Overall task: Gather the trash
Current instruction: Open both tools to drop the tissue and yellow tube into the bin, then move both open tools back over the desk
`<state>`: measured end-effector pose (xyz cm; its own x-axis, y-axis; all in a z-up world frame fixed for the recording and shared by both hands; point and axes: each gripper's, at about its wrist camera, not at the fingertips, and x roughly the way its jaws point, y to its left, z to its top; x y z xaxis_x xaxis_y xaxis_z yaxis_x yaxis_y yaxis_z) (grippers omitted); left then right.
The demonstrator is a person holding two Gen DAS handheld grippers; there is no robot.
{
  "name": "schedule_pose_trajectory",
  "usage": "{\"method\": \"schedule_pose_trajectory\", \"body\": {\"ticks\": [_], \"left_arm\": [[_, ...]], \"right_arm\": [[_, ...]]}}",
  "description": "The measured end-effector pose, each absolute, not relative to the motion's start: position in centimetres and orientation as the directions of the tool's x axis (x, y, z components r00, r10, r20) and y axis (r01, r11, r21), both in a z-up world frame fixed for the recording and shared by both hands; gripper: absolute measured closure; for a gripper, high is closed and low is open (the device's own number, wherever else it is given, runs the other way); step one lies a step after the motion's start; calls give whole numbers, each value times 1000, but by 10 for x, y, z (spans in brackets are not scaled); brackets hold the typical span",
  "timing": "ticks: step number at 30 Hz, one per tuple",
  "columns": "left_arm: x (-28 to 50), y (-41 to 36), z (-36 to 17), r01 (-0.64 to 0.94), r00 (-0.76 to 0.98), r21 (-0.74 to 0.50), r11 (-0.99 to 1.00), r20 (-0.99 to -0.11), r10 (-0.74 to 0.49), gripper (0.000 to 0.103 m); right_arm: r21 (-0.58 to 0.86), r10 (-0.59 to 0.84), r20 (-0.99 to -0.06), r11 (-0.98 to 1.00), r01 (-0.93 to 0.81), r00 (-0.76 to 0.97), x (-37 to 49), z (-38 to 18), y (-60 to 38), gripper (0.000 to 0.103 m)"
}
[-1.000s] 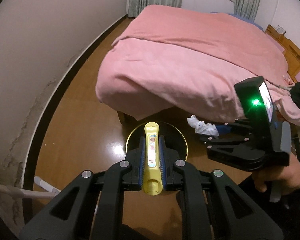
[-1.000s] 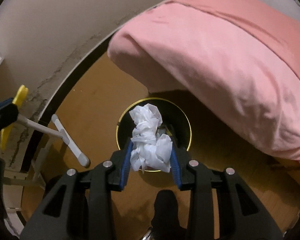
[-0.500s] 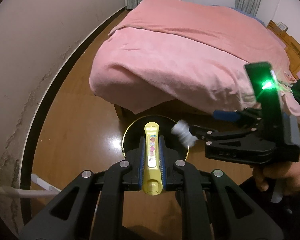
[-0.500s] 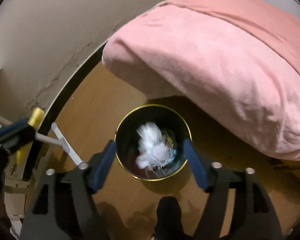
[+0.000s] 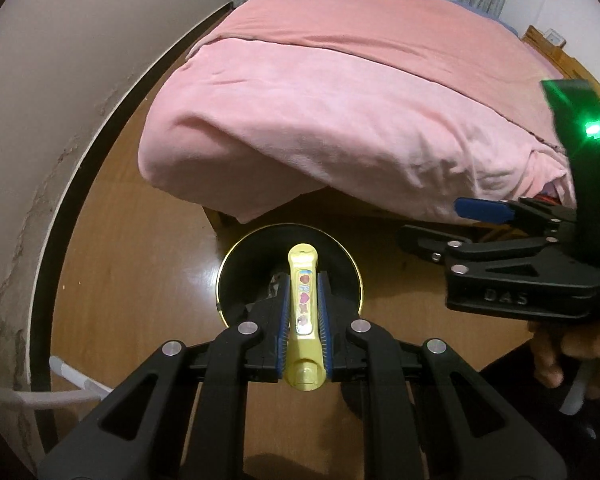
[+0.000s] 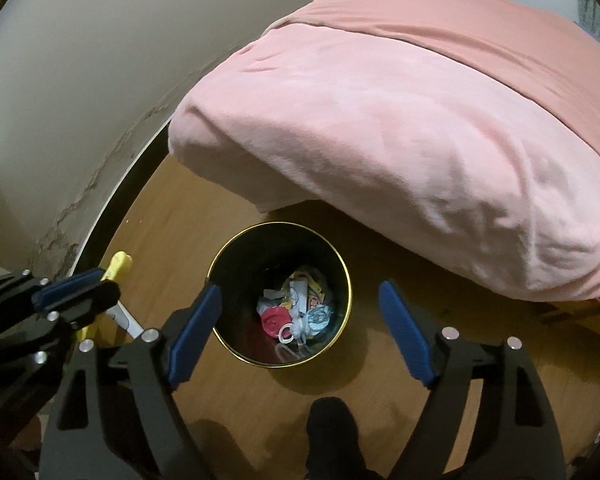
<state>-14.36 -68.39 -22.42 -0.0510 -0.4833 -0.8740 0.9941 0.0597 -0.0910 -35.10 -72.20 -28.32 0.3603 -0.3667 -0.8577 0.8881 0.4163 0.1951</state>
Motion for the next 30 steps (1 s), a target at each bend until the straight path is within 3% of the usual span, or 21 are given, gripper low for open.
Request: {"method": "schedule_pose_trajectory", "body": {"ticks": [1,2,4,9,14,19,25,30], "left_arm": [[-145,-686,-225,995,-42,-79,57,-876,-480,82],[-147,-687,-225,996,-33,-68,55,-877,-480,58],[-148,-688,-222,996,-20,-59,64,-868,-496,37],[-147,-684,-214,996,0,-48,79,-859,-513,32],[-141,-666,-194,993,44,-21,117,-846,-532,15],[-125,-625,-150,985,102,6,170,-817,-567,12],[-76,-525,-87,956,210,29,293,-765,-609,11],[-3,-415,-58,850,392,61,523,-737,-550,11]], "right_arm": [[194,-370,-857,412,890,358,-353,-283,-722,22],[191,-374,-857,407,893,354,-355,-282,-722,21],[192,-376,-857,400,896,352,-359,-282,-724,21],[202,-373,-858,386,900,353,-363,-282,-727,21],[196,-370,-858,405,893,356,-353,-280,-724,20],[184,-385,-843,450,874,376,-334,-260,-707,20],[192,-393,-784,583,789,481,-284,-193,-659,20],[153,-358,-713,760,631,603,-200,-128,-586,20]]}}
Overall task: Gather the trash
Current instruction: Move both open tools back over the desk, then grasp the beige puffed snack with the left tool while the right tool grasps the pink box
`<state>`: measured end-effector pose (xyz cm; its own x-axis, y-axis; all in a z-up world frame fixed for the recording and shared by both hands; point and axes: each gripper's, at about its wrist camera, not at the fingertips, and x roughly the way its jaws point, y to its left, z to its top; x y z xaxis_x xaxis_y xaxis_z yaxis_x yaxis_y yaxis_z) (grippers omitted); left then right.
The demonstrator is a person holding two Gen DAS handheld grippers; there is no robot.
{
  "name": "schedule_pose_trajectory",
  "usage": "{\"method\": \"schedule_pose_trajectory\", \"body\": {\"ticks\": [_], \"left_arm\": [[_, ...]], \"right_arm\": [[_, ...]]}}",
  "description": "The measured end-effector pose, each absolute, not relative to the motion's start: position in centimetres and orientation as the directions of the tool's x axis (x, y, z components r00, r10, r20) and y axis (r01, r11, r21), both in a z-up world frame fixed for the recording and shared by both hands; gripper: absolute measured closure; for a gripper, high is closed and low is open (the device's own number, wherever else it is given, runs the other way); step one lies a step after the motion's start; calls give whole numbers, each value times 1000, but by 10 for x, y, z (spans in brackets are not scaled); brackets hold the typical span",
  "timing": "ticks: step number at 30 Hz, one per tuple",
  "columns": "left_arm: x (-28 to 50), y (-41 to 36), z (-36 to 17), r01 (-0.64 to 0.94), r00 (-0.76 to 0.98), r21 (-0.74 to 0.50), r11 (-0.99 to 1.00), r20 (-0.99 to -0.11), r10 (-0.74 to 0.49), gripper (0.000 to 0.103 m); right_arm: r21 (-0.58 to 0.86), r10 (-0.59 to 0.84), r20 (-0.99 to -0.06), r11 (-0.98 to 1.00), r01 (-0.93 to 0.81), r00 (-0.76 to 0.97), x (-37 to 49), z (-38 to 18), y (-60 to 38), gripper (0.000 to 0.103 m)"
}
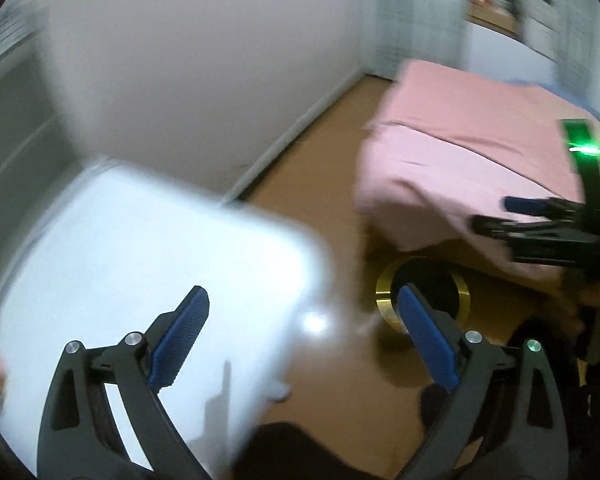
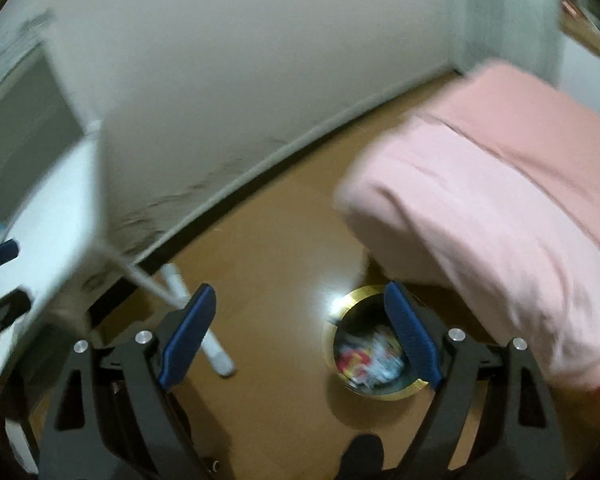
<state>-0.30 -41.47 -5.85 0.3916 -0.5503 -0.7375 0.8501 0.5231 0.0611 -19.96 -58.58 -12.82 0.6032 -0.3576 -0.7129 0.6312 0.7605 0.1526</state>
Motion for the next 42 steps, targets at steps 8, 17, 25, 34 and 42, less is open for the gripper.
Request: {"method": "schedule_pose_trajectory", "body": {"ticks": [8,17,25,34,42], "left_arm": [[112,-224,-49,472,664,112,874,-697,-269,11],[200,-101,-64,202,677,26,979,-726,-121,10],[239,-83,-78,228,621,-87,970,-754,-214,34],[197,-44,-65,299,623,-63,952,-743,-245,73],[145,17,-61,249,643,-42,968,-740,-198,74]], "right_arm": [[99,-154,-668,951,292,728,-60,-79,-447,16],[58,-2,-702,997,60,712,37,-80,-334,16],[26,61,-735,998,-62,675,90,-87,-267,16],[-30,88,-808,981,-190,582,170,-105,-194,16],[-44,71,-819,982,-185,569,226,-112,-153,20]]}}
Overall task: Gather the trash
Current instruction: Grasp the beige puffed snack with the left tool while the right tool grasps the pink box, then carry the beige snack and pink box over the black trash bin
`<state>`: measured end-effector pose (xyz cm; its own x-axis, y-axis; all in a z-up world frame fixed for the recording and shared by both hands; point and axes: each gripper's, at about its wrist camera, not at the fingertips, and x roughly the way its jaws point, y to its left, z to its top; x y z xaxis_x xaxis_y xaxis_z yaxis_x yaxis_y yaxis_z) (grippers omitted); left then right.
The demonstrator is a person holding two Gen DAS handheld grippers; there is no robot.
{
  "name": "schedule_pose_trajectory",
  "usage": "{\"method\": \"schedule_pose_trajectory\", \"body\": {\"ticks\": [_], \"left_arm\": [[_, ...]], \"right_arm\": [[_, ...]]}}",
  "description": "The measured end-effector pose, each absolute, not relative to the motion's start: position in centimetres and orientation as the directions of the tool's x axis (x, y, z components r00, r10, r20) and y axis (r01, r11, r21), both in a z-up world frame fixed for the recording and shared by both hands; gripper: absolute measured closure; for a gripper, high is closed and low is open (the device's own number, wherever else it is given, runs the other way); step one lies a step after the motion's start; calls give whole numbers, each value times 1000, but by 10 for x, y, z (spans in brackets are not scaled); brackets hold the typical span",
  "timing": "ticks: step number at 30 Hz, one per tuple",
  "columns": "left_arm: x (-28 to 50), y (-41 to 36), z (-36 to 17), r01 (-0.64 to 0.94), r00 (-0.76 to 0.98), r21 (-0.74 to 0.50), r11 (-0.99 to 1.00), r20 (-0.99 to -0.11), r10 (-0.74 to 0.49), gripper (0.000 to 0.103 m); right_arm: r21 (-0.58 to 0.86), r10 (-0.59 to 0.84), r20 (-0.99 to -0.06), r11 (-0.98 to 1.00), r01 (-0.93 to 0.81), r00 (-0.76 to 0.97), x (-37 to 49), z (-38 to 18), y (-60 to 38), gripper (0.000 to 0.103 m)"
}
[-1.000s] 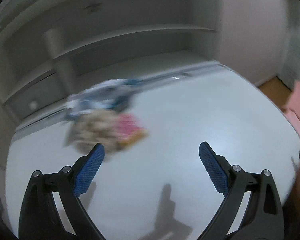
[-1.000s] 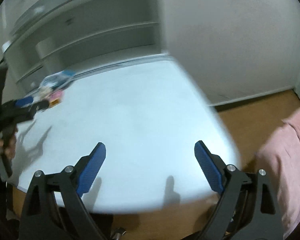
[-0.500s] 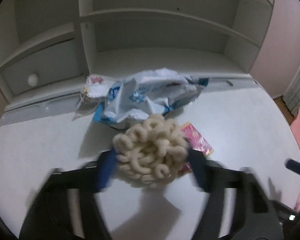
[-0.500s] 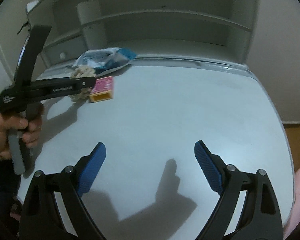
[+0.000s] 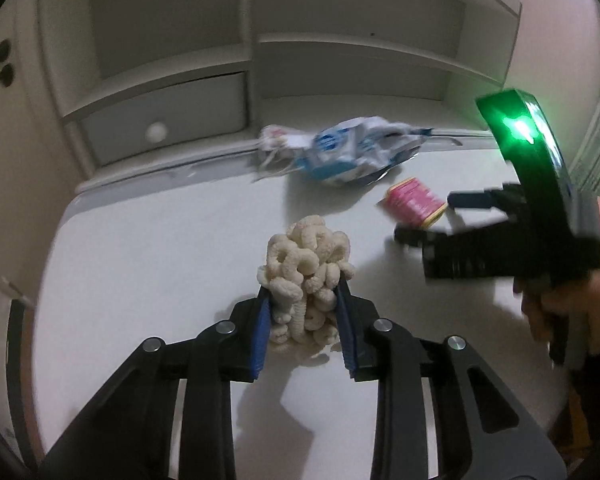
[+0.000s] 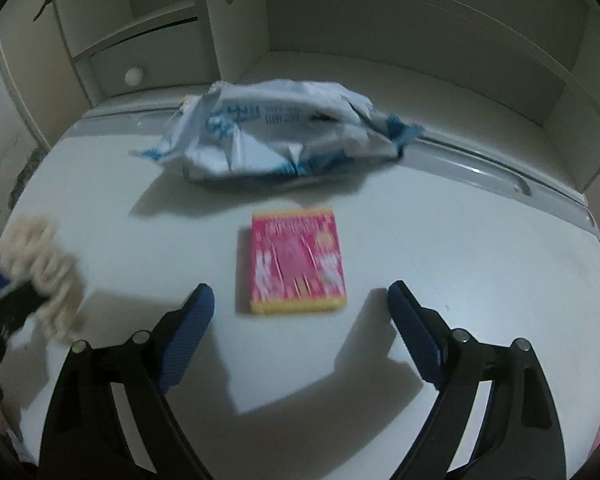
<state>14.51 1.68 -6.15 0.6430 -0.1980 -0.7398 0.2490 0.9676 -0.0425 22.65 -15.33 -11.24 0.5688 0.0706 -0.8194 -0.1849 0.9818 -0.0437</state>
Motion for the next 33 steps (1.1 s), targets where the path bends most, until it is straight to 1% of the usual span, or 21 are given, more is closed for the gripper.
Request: {"method": "schedule_pose_trajectory", "body": {"ticks": [1,3,4,5,7,10,16,25,33], "left_arm": [[141,25,-61,242,644,-42,969,-740,-193,74],[137,31,-62,232,644,-39,972,-743,-183,74],[136,34,-62,228,644,-39,973,-743,-181,74],[134,36,-62,225,644,-40,974,-744,-180,74],[134,33,-64,222,645,-39,974,-744,-176,75],[130,23,-62,240,645,-41,970,-740,-191,75],[120,-33,-57,344,629,-42,938,-732,-263,75],[94,-184,-53,573,543,-49,818,-725,-423,76],[41,-342,-49,774,398,-71,629,-719,-570,76]], "right_arm": [[-43,70,-820,982,-182,569,230,-112,-151,24],[-40,69,-820,983,-177,568,234,-109,-149,37],[-38,69,-819,984,-173,570,234,-107,-149,53],[-35,71,-819,984,-172,569,234,-106,-149,61],[-11,88,-826,985,-173,557,233,-105,-152,61],[-14,77,-822,988,-154,564,219,-104,-160,61],[-3,36,-809,998,-65,587,173,-99,-219,61],[7,-109,-779,983,181,617,64,-86,-363,61],[32,-257,-762,902,431,594,-64,-86,-503,61]]}}
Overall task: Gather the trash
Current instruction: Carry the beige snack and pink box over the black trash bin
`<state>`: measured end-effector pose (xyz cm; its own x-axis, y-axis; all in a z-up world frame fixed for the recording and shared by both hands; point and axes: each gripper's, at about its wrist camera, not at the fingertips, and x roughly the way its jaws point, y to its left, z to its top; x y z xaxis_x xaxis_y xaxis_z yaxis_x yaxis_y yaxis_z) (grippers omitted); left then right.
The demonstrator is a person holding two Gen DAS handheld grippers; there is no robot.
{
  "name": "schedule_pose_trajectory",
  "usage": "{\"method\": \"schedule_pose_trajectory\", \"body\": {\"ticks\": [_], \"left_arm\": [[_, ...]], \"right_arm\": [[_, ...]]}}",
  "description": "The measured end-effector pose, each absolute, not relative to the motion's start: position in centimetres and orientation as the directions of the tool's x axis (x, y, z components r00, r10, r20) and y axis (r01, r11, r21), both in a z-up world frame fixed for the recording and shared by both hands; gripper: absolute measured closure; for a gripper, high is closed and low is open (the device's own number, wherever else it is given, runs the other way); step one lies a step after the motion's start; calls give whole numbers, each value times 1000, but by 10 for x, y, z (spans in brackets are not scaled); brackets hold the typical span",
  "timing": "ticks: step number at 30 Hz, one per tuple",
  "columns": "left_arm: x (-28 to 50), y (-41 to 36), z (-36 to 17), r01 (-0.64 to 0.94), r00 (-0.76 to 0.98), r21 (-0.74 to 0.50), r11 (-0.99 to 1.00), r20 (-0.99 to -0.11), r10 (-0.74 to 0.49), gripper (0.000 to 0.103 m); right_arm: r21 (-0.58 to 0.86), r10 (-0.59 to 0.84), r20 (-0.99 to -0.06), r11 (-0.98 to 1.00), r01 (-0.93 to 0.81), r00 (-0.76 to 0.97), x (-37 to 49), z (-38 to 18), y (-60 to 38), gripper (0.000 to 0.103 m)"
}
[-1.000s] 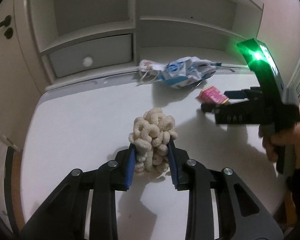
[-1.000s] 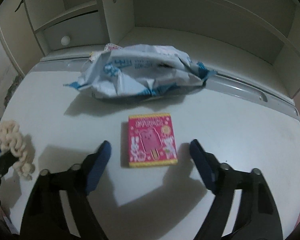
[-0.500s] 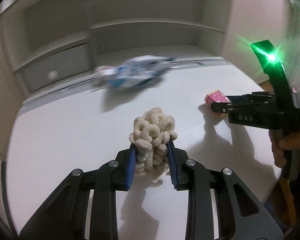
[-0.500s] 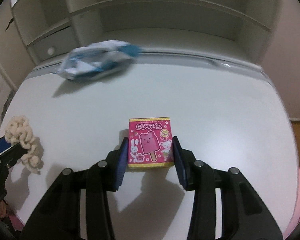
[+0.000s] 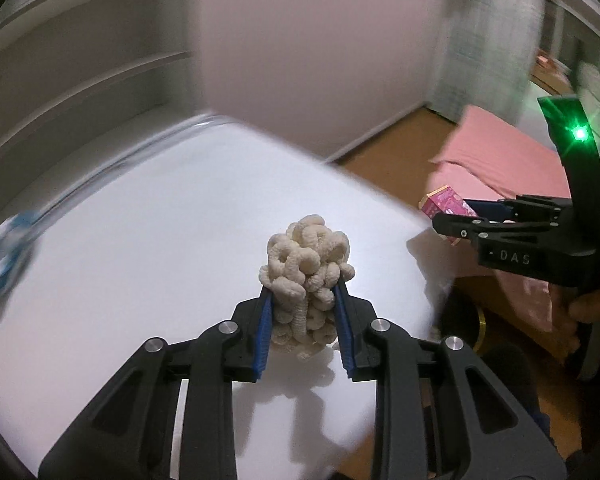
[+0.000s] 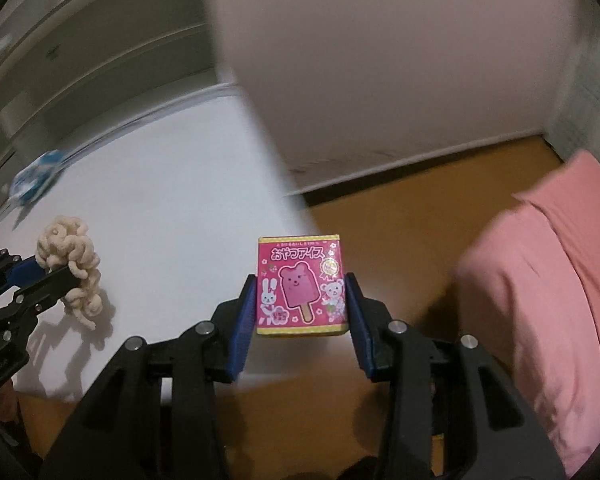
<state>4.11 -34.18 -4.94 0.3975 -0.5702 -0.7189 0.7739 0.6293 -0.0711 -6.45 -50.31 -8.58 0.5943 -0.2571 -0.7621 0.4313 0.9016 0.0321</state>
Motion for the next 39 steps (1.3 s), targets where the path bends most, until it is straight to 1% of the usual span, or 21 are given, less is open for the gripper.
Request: {"method": "schedule_pose_trajectory", "body": {"ticks": [7,13,17,23,27,36,37,38,39], "left_arm": [[-22,-465,-62,897,239,-87,434,-730,-640,76],[-65,-535,-90,939,117,-129,318,-751,-650,76],[-89,-578,-123,953,48,-152,263,-779,-625,76],[-108,-624,-162,962,-6,-167,217,-807,-591,76],[-109,-639,-184,963,-13,-163,217,-826,-564,76],[-113,-652,-207,961,-29,-167,221,-855,-518,76],[-113,-651,-208,960,-31,-169,222,-857,-514,76],[-113,-654,-211,960,-35,-171,221,-859,-510,76],[-114,-655,-212,960,-37,-171,221,-861,-508,76]], "right_arm": [[76,-340,-777,784,616,529,-173,-112,-599,61],[108,-355,-811,691,715,465,-233,-159,-642,61],[128,-340,-838,638,759,427,-260,-196,-665,61],[157,-291,-877,578,800,383,-286,-252,-687,61],[159,-261,-898,558,814,354,-296,-281,-697,61],[189,-253,-894,534,824,369,-305,-290,-710,60],[187,-259,-892,531,827,369,-305,-290,-712,60],[187,-264,-891,528,829,369,-306,-290,-712,52],[187,-270,-889,523,831,370,-307,-289,-713,45]]}}
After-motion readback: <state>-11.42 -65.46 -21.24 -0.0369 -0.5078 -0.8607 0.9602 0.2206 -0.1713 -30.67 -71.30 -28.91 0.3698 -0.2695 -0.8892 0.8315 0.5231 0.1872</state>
